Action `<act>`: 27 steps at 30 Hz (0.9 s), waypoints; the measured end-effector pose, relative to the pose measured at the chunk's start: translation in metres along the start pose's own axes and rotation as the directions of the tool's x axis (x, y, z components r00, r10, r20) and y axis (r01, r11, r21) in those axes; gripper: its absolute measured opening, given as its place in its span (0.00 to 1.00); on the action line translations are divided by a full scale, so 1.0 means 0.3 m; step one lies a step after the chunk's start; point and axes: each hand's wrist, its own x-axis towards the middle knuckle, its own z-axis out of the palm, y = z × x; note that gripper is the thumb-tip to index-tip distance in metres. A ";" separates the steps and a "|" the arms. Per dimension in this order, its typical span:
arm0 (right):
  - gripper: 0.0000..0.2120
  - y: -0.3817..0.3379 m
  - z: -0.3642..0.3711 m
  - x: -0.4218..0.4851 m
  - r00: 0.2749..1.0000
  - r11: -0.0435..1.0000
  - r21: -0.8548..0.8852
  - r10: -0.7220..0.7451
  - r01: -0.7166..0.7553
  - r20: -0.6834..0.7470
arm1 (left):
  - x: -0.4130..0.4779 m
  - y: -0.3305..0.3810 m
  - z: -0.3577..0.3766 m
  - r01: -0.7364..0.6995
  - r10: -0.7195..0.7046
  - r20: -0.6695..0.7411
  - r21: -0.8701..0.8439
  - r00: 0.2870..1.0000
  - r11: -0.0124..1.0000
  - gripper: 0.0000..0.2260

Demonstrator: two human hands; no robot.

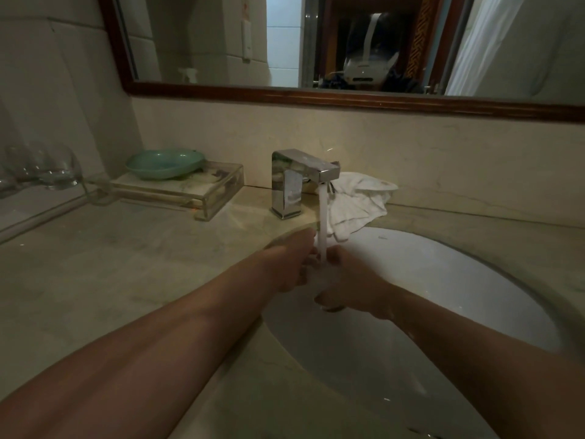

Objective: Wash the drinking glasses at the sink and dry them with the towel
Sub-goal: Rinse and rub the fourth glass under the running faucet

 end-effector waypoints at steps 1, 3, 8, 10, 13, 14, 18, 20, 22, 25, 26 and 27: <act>0.34 0.003 0.003 0.002 1.000 0.999 0.040 0.010 -0.010 -0.014 | 0.001 -0.002 -0.004 -0.013 0.013 0.011 0.003 1.000 1.000 0.13; 0.32 0.013 0.008 -0.001 0.999 0.995 0.092 0.030 -0.029 -0.010 | 0.001 -0.007 -0.002 0.004 -0.004 0.024 0.007 1.000 1.000 0.17; 0.26 -0.030 0.010 -0.011 0.999 0.999 0.049 -0.001 0.003 -0.047 | -0.010 -0.003 0.003 -0.026 0.021 0.037 0.142 0.999 0.990 0.16; 0.27 -0.041 -0.002 -0.005 0.996 1.000 0.017 -0.011 0.013 -0.089 | -0.021 -0.007 0.008 -0.062 0.042 0.102 0.195 0.994 0.979 0.12; 0.37 -0.027 -0.001 -0.011 0.996 0.997 0.066 -0.029 0.035 -0.081 | -0.040 -0.015 0.026 -0.160 0.128 0.114 0.343 0.985 0.926 0.21; 0.41 -0.021 0.005 -0.016 0.993 0.995 0.089 -0.045 0.054 -0.105 | -0.032 -0.020 0.032 -0.213 0.194 0.089 0.424 0.977 0.880 0.23; 0.47 -0.020 0.020 -0.017 0.982 0.982 0.143 -0.098 0.122 -0.163 | -0.032 -0.015 0.024 -0.341 0.317 0.150 0.592 0.937 0.730 0.09; 0.52 -0.009 0.013 -0.014 0.984 0.980 0.167 -0.080 0.107 -0.157 | -0.034 -0.012 0.009 -0.372 0.334 0.172 0.541 0.927 0.754 0.10; 0.53 -0.004 0.002 -0.021 0.987 0.981 0.168 -0.074 0.098 -0.139 | -0.034 -0.014 0.019 -0.417 0.380 0.201 0.622 0.903 0.662 0.16; 0.48 -0.001 -0.006 -0.017 0.987 0.979 0.174 -0.081 0.105 -0.137 | -0.036 -0.015 0.038 -0.415 0.469 0.156 0.745 0.869 0.522 0.30; 0.47 -0.004 -0.008 -0.014 0.986 0.978 0.176 -0.084 0.109 -0.141 | -0.035 -0.012 0.033 -0.442 0.486 0.164 0.717 0.859 0.539 0.28; 0.47 -0.004 -0.011 -0.009 0.987 0.980 0.170 -0.084 0.107 -0.137 | -0.042 -0.007 0.027 -0.461 0.481 0.174 0.670 0.859 0.582 0.23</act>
